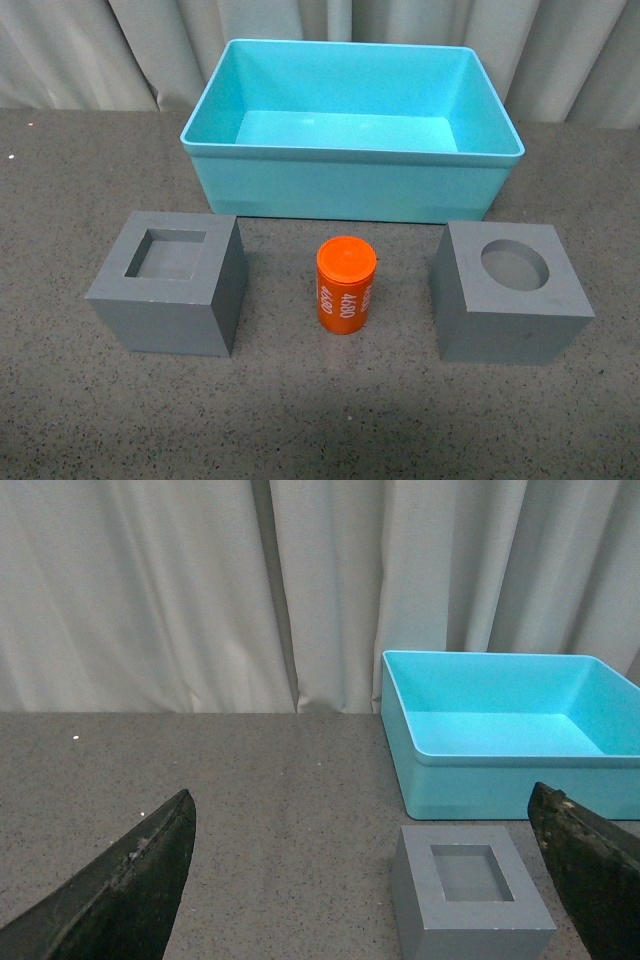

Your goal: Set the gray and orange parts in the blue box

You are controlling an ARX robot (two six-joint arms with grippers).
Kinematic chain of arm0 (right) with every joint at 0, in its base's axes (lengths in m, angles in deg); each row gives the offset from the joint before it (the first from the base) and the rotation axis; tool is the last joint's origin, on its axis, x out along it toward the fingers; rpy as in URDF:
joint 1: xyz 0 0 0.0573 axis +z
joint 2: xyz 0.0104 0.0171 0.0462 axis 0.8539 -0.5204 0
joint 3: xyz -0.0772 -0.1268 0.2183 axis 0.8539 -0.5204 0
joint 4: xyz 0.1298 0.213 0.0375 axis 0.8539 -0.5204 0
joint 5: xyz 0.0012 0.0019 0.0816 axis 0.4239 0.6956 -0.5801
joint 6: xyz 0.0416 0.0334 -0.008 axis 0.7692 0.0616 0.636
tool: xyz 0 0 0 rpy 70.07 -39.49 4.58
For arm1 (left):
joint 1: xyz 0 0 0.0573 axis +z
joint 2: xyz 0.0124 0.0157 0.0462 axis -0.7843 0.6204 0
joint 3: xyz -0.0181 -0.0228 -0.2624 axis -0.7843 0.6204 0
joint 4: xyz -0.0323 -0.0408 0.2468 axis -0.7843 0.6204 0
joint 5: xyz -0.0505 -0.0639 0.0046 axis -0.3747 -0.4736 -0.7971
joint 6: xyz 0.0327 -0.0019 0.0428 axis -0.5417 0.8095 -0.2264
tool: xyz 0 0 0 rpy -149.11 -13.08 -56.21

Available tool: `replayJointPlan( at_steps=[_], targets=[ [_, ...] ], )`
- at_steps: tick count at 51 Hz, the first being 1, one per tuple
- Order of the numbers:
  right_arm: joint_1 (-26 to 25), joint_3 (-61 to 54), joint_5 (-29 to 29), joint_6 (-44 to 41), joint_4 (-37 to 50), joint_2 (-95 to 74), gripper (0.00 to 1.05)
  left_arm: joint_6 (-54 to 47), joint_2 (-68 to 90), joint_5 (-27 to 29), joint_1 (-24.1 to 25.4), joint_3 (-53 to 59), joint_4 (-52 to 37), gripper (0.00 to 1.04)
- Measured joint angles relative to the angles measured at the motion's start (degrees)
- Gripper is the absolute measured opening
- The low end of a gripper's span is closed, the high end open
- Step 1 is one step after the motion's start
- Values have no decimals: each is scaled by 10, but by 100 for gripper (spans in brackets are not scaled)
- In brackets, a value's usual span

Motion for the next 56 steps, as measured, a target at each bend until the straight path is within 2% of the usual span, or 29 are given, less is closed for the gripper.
replayJointPlan(
  at_steps=[6,15,24,37,53,56],
  targets=[
    [18,23,-33,-4,57,-131,95,0,0,0,0,0,0,98],
    [30,106,-53,42,223,-463,95,0,0,0,0,0,0,98],
    [33,205,-83,107,205,-701,95,0,0,0,0,0,0,98],
    [32,278,-121,153,176,-816,95,0,0,0,0,0,0,98],
    [42,319,-135,202,180,-901,95,0,0,0,0,0,0,98],
    [45,327,-136,215,181,-909,89,0,0,0,0,0,0,98]
  ],
)
